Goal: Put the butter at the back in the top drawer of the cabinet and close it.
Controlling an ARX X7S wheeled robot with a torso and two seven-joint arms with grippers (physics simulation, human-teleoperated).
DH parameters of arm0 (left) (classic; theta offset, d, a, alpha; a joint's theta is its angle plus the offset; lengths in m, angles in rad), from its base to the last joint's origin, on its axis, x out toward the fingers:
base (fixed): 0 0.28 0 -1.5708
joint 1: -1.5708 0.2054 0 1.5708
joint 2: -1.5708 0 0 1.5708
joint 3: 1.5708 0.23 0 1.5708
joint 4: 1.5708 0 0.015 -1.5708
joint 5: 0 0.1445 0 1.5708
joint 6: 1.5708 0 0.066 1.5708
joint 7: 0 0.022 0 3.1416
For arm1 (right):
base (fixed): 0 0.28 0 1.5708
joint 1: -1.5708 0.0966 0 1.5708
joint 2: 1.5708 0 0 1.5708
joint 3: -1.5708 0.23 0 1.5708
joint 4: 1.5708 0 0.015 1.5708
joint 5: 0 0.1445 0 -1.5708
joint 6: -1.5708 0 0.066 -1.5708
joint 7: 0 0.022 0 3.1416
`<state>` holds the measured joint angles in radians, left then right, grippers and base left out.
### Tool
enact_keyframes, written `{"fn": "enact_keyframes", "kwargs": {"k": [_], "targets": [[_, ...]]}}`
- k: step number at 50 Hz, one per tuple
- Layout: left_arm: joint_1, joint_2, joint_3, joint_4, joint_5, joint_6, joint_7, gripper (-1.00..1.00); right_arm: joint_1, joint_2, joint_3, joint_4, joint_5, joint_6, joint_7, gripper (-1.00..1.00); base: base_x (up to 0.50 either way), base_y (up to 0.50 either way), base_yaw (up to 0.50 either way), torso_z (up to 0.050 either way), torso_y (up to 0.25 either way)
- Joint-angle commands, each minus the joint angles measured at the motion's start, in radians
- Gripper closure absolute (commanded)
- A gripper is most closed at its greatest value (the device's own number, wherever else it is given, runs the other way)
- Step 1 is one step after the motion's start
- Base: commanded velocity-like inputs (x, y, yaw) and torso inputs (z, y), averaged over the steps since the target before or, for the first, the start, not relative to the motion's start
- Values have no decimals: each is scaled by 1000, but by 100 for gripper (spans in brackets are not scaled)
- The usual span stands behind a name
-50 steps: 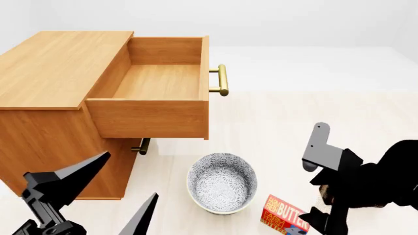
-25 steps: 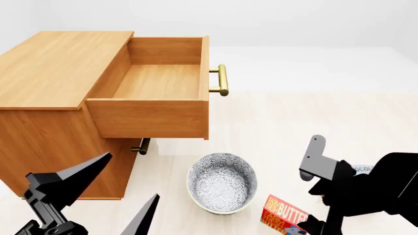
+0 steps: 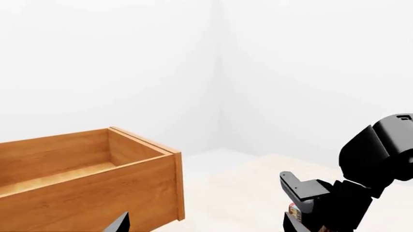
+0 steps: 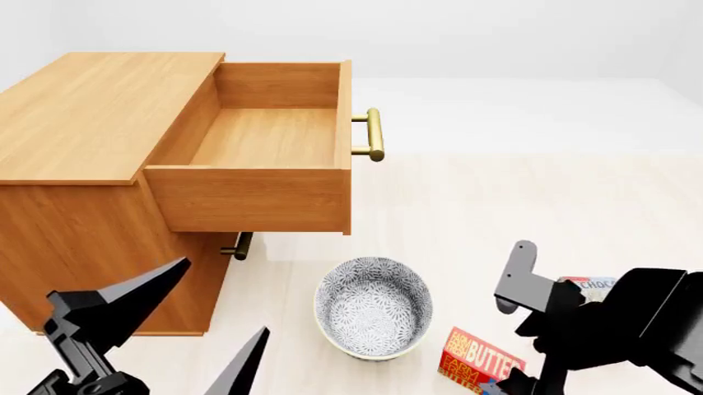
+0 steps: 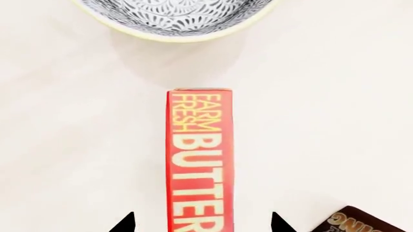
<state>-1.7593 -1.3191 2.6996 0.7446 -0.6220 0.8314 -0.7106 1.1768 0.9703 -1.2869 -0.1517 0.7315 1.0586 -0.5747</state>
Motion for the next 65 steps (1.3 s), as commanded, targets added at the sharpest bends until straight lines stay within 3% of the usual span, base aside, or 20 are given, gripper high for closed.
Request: {"fn": "enact_keyframes", "kwargs": {"k": [1,29,65], "targets": [[10,0,-9,-2,-2,0,4,-100,-32,-22,-19,45,-20,-38,-4,-100,0,0,0,0,0],[36,-6,-30,-7,0,-1,9,-100,-135,-65,-48,186,-46,-158,-21,-100,0,0,0,0,0],[54,-15,-54,-3,-6,-13,17,-100,-146,-16,-40,163,-28,-136,6,-100,0,0,0,0,0]]}}
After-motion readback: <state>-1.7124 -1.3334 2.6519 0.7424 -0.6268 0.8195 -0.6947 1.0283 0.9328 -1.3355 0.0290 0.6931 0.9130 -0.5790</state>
